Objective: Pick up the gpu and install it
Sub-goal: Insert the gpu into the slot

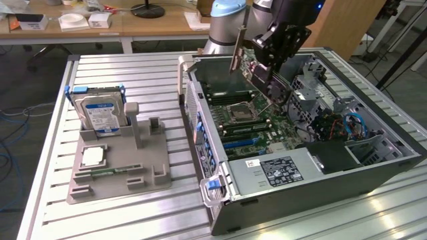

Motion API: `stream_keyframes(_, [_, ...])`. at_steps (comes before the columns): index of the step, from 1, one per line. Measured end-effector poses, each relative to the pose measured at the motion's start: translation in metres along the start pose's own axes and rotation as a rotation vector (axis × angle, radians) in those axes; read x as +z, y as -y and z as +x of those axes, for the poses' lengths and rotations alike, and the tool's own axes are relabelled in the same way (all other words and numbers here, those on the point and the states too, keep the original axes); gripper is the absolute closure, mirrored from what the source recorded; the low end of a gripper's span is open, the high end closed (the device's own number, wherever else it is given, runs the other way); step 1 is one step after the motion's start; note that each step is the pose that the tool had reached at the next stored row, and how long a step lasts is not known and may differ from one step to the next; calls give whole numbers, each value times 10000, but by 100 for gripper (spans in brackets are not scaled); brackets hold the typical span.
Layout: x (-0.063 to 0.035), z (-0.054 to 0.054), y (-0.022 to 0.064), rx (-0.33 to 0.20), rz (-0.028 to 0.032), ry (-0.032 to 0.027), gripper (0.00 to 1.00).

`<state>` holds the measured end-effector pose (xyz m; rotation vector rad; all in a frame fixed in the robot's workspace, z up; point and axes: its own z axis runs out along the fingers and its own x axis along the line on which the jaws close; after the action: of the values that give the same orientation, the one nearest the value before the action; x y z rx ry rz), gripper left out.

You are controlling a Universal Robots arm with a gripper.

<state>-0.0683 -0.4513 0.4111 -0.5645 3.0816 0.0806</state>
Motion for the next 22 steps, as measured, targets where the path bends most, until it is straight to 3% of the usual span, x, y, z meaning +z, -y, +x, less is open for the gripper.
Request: stream_keyframes(22, [8,0,0,-1818,-31,-89,74])
